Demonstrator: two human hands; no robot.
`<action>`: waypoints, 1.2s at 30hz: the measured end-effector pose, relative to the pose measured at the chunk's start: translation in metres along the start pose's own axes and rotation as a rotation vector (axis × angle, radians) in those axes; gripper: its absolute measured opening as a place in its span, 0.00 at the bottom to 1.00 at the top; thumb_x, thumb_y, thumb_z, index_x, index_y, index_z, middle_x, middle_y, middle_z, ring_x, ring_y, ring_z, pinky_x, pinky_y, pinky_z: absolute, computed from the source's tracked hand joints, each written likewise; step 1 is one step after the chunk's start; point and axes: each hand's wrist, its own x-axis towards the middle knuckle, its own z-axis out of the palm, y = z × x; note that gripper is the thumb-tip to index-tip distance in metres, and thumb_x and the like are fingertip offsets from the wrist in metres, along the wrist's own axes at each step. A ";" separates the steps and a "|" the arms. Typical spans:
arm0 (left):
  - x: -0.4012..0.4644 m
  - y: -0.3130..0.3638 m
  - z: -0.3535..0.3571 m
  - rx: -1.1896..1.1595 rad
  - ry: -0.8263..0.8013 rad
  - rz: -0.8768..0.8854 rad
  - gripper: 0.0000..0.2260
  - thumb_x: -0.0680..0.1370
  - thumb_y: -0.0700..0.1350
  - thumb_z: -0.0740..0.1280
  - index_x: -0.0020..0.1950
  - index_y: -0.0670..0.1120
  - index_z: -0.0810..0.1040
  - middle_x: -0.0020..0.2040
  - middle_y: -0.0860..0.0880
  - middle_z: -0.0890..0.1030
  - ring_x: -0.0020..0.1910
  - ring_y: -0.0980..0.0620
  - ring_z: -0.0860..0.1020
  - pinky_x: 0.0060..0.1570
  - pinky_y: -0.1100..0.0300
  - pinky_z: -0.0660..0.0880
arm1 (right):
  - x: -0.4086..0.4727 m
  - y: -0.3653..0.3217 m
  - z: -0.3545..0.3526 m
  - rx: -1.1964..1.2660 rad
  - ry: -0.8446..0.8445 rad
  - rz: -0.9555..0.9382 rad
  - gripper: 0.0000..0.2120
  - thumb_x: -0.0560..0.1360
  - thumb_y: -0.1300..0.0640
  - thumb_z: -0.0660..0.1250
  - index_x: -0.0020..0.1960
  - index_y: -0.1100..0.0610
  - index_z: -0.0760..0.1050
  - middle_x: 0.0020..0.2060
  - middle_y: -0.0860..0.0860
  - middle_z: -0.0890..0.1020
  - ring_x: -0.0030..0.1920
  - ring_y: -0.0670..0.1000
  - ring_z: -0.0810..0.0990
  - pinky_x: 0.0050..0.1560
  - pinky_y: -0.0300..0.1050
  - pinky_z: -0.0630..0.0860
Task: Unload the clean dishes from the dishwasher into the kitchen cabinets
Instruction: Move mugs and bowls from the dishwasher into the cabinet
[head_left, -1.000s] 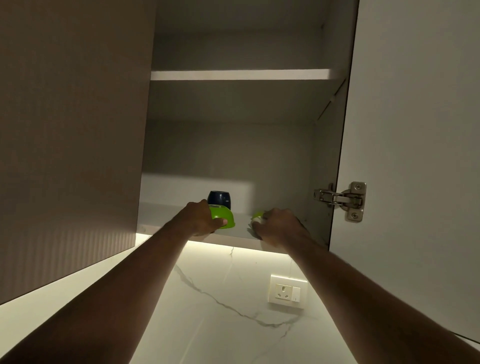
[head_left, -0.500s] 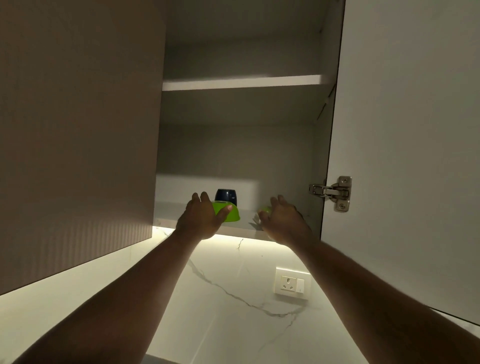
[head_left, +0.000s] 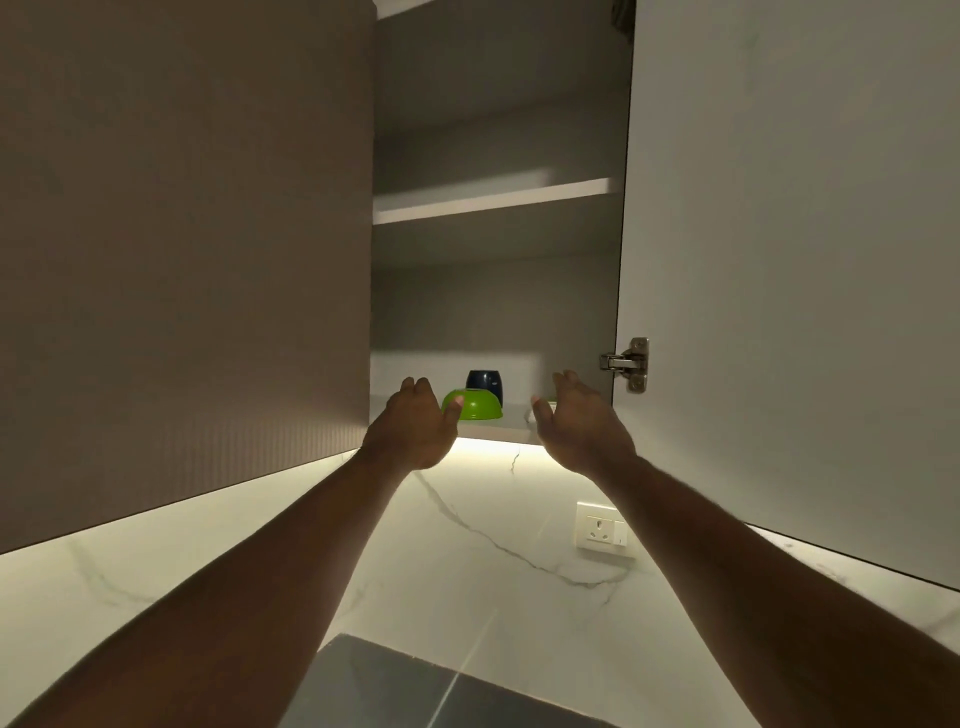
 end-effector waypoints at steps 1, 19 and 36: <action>-0.010 0.003 -0.004 0.022 -0.008 0.000 0.29 0.82 0.61 0.50 0.69 0.38 0.66 0.68 0.39 0.69 0.65 0.40 0.71 0.60 0.45 0.73 | -0.009 -0.002 -0.006 0.012 -0.003 -0.006 0.28 0.83 0.44 0.52 0.77 0.59 0.59 0.76 0.57 0.63 0.75 0.59 0.63 0.72 0.54 0.64; -0.148 0.026 -0.073 0.149 -0.077 0.048 0.31 0.84 0.58 0.49 0.80 0.41 0.48 0.81 0.43 0.49 0.80 0.47 0.48 0.77 0.52 0.51 | -0.137 -0.031 -0.041 0.027 0.006 -0.050 0.25 0.84 0.47 0.50 0.78 0.54 0.58 0.78 0.51 0.60 0.77 0.53 0.59 0.75 0.50 0.57; -0.284 0.034 -0.025 -0.116 -0.187 0.192 0.30 0.83 0.57 0.53 0.80 0.41 0.52 0.80 0.43 0.53 0.79 0.46 0.52 0.77 0.51 0.51 | -0.328 -0.040 -0.063 -0.140 -0.013 0.118 0.23 0.82 0.50 0.55 0.74 0.57 0.65 0.72 0.54 0.71 0.70 0.56 0.70 0.70 0.50 0.65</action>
